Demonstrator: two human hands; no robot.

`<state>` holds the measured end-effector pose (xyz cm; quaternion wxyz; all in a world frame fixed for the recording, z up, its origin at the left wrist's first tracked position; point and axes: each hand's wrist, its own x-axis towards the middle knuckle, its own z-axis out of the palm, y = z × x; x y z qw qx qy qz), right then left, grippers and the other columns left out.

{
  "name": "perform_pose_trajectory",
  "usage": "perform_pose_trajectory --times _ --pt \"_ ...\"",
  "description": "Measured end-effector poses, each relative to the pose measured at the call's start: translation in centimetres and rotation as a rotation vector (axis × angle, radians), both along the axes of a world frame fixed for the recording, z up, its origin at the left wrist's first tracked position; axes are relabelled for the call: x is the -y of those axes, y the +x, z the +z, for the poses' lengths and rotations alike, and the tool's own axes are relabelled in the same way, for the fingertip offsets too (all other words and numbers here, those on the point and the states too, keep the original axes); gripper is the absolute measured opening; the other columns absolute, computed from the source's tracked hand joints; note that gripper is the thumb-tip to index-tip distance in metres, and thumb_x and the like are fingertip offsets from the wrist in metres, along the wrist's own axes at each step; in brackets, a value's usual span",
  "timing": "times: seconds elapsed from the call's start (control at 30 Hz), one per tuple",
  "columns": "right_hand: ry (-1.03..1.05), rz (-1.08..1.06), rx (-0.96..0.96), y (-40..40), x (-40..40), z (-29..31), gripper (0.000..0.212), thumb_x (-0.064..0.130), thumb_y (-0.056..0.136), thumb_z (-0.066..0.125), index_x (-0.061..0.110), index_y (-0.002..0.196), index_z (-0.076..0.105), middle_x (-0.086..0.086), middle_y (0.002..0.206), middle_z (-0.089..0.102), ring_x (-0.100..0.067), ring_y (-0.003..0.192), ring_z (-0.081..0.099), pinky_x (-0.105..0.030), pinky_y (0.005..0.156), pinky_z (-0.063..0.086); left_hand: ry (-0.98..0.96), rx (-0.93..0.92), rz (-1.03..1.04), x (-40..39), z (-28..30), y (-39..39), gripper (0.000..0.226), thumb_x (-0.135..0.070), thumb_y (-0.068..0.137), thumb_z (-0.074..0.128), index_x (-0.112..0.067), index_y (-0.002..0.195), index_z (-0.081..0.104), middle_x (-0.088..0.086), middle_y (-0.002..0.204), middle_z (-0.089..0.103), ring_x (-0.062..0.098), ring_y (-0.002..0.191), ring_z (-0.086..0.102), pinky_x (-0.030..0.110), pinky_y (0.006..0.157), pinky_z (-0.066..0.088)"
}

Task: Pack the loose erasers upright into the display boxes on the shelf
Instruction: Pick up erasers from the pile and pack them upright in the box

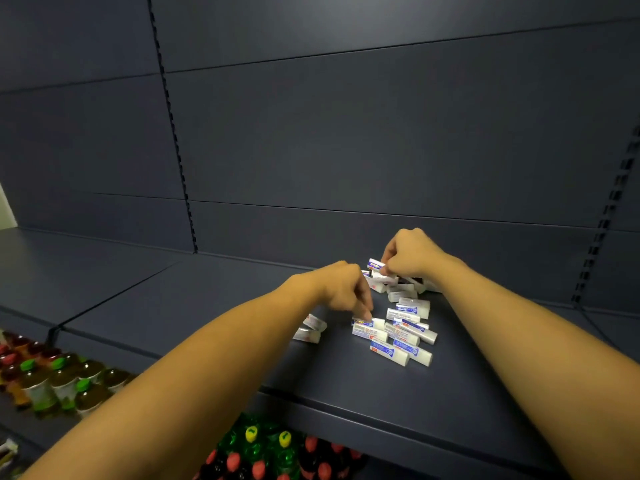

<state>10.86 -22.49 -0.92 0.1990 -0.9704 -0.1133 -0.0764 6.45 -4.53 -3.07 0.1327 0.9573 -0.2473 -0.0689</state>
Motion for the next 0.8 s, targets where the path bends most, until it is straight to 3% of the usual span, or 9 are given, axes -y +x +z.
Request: perform_pose_trajectory --times 0.27,0.4,0.53,0.8 --pt "0.06 -0.049 -0.026 -1.3 1.5 0.4 0.007 0.015 0.07 0.08 0.019 0.065 0.077 0.004 0.075 0.073 -0.016 0.078 0.07 -0.043 0.076 0.062 0.155 -0.018 -0.12 1.3 -0.6 -0.2 0.018 -0.02 0.087 0.077 -0.014 0.104 0.078 -0.001 0.101 0.076 0.013 0.088 0.067 0.029 0.086 0.055" --pt "0.093 -0.062 -0.041 -2.3 2.3 0.3 0.006 0.013 0.072 0.08 0.018 0.069 0.077 0.002 0.081 0.073 -0.015 0.08 0.068 -0.036 0.073 0.061 0.172 0.075 -0.09 1.2 -0.6 0.1 0.014 -0.022 0.085 0.078 -0.017 0.098 0.077 -0.003 0.093 0.073 0.015 0.088 0.066 0.034 0.084 0.057" --pt "0.146 -0.085 -0.051 -3.7 3.2 0.4 0.005 0.012 0.076 0.08 0.017 0.076 0.078 0.002 0.088 0.072 -0.012 0.085 0.065 -0.025 0.065 0.051 0.057 0.183 -0.004 0.5 0.5 0.7 0.017 -0.024 0.08 0.082 -0.019 0.095 0.075 -0.004 0.087 0.07 0.016 0.085 0.066 0.032 0.079 0.055" --pt "0.191 -0.257 -0.033 -7.7 6.9 1.0 0.006 0.014 0.074 0.079 0.019 0.076 0.079 0.004 0.082 0.072 -0.009 0.081 0.063 -0.022 0.062 0.046 -0.219 0.161 0.042 2.7 2.7 1.6 0.016 -0.021 0.073 0.087 -0.017 0.086 0.078 -0.001 0.082 0.075 0.012 0.08 0.069 0.022 0.071 0.051"
